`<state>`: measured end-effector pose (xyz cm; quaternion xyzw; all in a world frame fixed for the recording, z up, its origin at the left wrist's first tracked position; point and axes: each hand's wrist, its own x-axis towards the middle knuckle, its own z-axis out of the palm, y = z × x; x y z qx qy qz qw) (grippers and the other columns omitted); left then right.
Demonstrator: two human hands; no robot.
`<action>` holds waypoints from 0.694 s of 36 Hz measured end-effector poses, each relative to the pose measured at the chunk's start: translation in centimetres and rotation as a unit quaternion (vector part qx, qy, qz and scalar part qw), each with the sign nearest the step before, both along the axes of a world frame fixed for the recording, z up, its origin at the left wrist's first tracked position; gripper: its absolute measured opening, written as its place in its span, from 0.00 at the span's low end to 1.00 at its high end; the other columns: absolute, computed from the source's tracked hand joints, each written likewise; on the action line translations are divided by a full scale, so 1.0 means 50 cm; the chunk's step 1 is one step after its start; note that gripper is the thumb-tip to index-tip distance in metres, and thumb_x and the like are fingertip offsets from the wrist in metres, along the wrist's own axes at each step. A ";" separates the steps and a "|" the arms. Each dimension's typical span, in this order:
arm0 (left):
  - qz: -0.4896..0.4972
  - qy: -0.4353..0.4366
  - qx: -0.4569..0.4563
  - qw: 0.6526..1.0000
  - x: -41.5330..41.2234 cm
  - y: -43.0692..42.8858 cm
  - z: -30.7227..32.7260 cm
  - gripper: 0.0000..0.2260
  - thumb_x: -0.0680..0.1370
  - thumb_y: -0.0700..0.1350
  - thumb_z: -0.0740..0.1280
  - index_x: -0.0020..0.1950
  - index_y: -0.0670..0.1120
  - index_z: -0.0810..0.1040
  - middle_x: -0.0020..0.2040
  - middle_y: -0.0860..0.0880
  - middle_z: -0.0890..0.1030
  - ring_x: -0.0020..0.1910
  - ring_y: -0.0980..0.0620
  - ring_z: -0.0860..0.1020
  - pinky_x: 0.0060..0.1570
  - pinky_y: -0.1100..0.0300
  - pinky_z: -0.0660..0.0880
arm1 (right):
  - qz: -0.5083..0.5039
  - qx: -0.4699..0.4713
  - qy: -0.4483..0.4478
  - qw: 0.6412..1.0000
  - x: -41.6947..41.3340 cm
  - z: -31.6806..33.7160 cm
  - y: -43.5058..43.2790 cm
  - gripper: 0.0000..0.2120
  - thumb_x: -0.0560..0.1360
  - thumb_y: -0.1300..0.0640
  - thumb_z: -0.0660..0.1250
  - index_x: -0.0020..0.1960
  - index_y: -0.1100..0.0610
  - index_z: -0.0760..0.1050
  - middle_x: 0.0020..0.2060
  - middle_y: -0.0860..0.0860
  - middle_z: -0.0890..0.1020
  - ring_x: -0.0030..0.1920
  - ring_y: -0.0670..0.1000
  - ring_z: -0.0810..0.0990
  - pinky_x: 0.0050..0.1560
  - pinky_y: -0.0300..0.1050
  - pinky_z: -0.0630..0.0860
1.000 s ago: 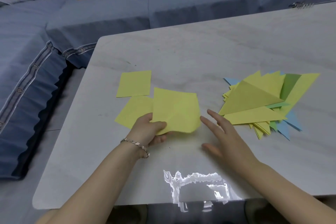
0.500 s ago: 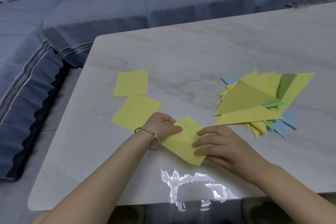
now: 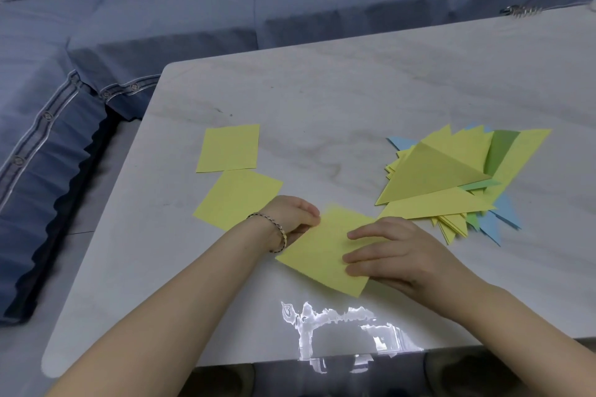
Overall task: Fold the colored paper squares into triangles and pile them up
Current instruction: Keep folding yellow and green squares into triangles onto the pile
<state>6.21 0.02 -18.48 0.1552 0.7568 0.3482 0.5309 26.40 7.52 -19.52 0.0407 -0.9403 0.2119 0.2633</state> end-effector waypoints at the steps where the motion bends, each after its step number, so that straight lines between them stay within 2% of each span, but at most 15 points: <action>1: 0.016 -0.009 0.019 1.000 0.003 0.001 0.004 0.07 0.73 0.32 0.67 0.39 0.43 0.74 0.21 0.50 0.72 0.18 0.57 0.69 0.20 0.69 0.66 | 0.000 -0.008 -0.005 1.000 0.001 -0.001 -0.001 0.19 0.81 0.52 0.54 0.47 0.54 0.83 0.47 0.44 0.83 0.57 0.49 0.76 0.54 0.45 0.68; 5: 0.004 -0.020 0.030 0.999 0.012 0.006 0.007 0.08 0.74 0.35 0.66 0.49 0.45 0.73 0.27 0.49 0.73 0.19 0.56 0.68 0.22 0.66 0.67 | -0.003 -0.019 -0.014 1.000 0.001 -0.007 -0.007 0.19 0.81 0.52 0.54 0.46 0.54 0.83 0.46 0.43 0.84 0.56 0.48 0.76 0.53 0.45 0.68; 7: -0.020 -0.003 0.016 1.000 0.018 0.009 0.012 0.05 0.75 0.37 0.62 0.45 0.45 0.74 0.30 0.50 0.68 0.22 0.54 0.63 0.26 0.65 0.60 | -0.002 -0.018 -0.015 1.000 0.000 -0.010 -0.009 0.18 0.81 0.53 0.53 0.47 0.53 0.82 0.46 0.43 0.83 0.56 0.49 0.76 0.53 0.45 0.68; 9: -0.020 0.013 0.011 1.000 0.023 0.011 0.016 0.07 0.76 0.41 0.59 0.40 0.45 0.75 0.28 0.51 0.69 0.23 0.53 0.63 0.27 0.64 0.58 | -0.005 -0.016 -0.015 1.000 0.000 -0.011 -0.010 0.18 0.82 0.54 0.53 0.48 0.53 0.82 0.47 0.43 0.83 0.56 0.49 0.76 0.53 0.45 0.68; 12: 0.007 0.001 0.019 1.000 0.029 0.012 0.018 0.14 0.79 0.53 0.57 0.40 0.47 0.76 0.30 0.52 0.74 0.28 0.52 0.68 0.32 0.61 0.63 | -0.010 -0.004 -0.013 1.000 -0.002 -0.009 -0.009 0.18 0.82 0.55 0.53 0.48 0.54 0.82 0.47 0.44 0.83 0.56 0.49 0.77 0.53 0.44 0.68; 14: -0.020 0.055 0.030 0.998 0.030 0.012 0.011 0.13 0.76 0.56 0.62 0.43 0.47 0.76 0.34 0.51 0.74 0.31 0.52 0.70 0.35 0.61 0.67 | -0.011 0.000 -0.014 1.000 -0.005 -0.008 -0.008 0.18 0.81 0.54 0.53 0.47 0.54 0.82 0.47 0.44 0.84 0.56 0.49 0.77 0.52 0.44 0.69; 16: -0.021 0.101 0.070 0.992 0.029 0.009 0.008 0.06 0.74 0.50 0.68 0.44 0.48 0.78 0.38 0.50 0.77 0.34 0.53 0.75 0.37 0.62 0.73 | -0.009 -0.004 -0.016 1.000 -0.006 -0.008 -0.006 0.18 0.81 0.53 0.54 0.47 0.54 0.83 0.47 0.44 0.84 0.56 0.49 0.77 0.52 0.44 0.69; 17: -0.012 0.117 0.086 0.989 0.028 0.008 0.008 0.04 0.73 0.47 0.70 0.41 0.48 0.78 0.37 0.50 0.78 0.33 0.54 0.75 0.37 0.64 0.73 | -0.007 -0.009 -0.019 1.000 -0.006 -0.008 -0.006 0.18 0.81 0.53 0.54 0.47 0.54 0.83 0.47 0.44 0.84 0.56 0.48 0.77 0.53 0.44 0.70; 19: 0.009 0.141 0.106 0.984 0.026 0.004 0.006 0.07 0.72 0.43 0.72 0.35 0.48 0.77 0.32 0.51 0.76 0.31 0.55 0.73 0.33 0.65 0.71 | -0.005 -0.023 -0.028 0.999 -0.005 -0.009 -0.005 0.17 0.81 0.51 0.55 0.48 0.55 0.83 0.48 0.44 0.83 0.55 0.47 0.78 0.53 0.43 0.70; 21: 0.035 0.151 0.122 0.980 0.026 0.000 0.007 0.09 0.71 0.41 0.72 0.33 0.47 0.76 0.31 0.51 0.75 0.31 0.54 0.73 0.34 0.63 0.70 | -0.010 -0.054 -0.042 0.998 -0.004 -0.005 -0.007 0.17 0.80 0.49 0.57 0.46 0.55 0.82 0.46 0.44 0.84 0.53 0.46 0.79 0.53 0.40 0.70; 25: 0.037 0.133 0.168 0.976 0.035 -0.010 0.013 0.09 0.71 0.39 0.72 0.32 0.47 0.78 0.30 0.52 0.78 0.30 0.55 0.75 0.37 0.62 0.73 | -0.069 -0.211 -0.077 0.972 -0.001 0.011 -0.019 0.13 0.75 0.43 0.63 0.42 0.49 0.82 0.41 0.41 0.83 0.44 0.40 0.79 0.49 0.33 0.70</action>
